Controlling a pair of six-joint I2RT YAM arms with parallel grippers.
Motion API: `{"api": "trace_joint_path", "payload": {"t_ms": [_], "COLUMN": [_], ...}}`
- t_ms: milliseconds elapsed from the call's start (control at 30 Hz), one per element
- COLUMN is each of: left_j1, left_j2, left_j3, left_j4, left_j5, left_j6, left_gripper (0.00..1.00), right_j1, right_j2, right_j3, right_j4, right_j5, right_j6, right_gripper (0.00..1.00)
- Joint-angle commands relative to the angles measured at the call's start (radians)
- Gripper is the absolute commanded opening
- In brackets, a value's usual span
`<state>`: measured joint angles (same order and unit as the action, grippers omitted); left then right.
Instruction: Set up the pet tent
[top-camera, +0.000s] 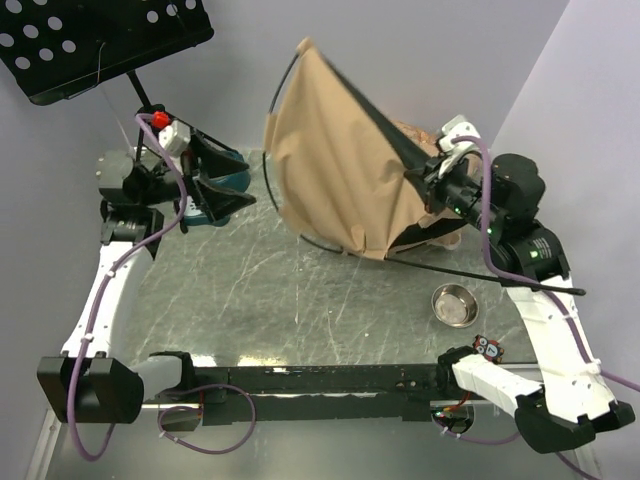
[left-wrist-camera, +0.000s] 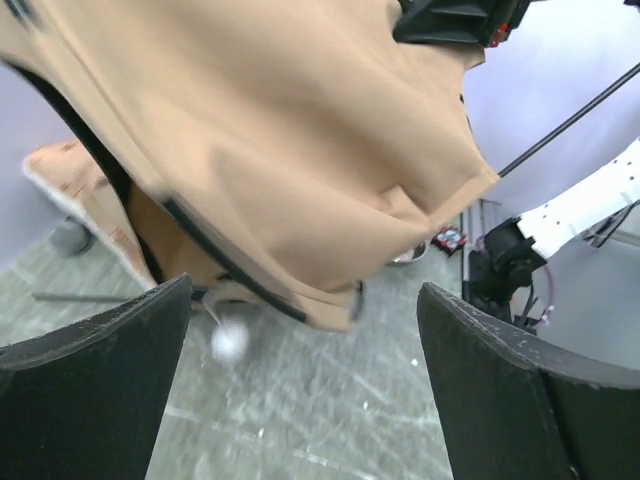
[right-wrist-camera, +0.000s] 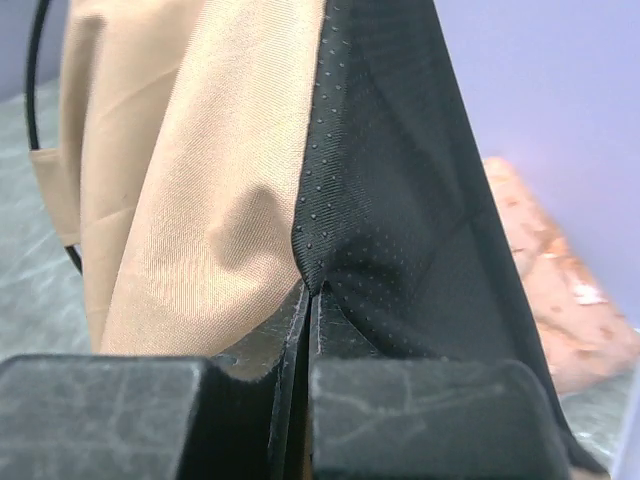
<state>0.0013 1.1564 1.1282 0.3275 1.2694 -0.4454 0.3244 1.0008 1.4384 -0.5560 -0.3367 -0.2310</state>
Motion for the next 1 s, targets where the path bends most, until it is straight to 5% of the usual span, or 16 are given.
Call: {"api": "trace_joint_path", "payload": {"t_ms": [0,133,267,467,700,867,967], "left_j1": [-0.079,-0.092,-0.125,-0.441,-0.753,-0.852,-0.899], "left_j2": [0.046,0.104,0.098,0.014,0.08,0.166,0.241], "left_j3": [0.065,0.123,0.196,0.205,0.28,0.376,0.482], "left_j4": [0.044,0.033,-0.056,-0.263,-0.171,-0.065,-0.134], "left_j5": [-0.117,-0.183,-0.032,-0.06,-0.286,-0.403,-0.401], "left_j6": [0.006,0.048,0.172,0.408,0.377,0.26,0.293], "left_gripper": [0.96,0.95,0.94,0.93,0.82,0.74,0.71], "right_j1": [-0.015,-0.015,-0.005,0.013,0.07,0.11,0.133], "right_j2": [-0.021,0.021,0.09,0.225,0.306,0.314,0.314], "right_j3": [0.065,0.045,0.056,0.089,0.119,0.122,0.12], "right_j4": [0.135,0.214,0.22,0.185,0.176,0.188,0.195], "right_j5": [0.178,0.401,0.456,0.381,0.421,0.439,0.447], "right_j6": [0.022,0.021,0.077,0.264,0.348,0.345,0.338], "right_gripper": [0.0,0.0,0.0,0.0,0.0,0.0,0.0]}}
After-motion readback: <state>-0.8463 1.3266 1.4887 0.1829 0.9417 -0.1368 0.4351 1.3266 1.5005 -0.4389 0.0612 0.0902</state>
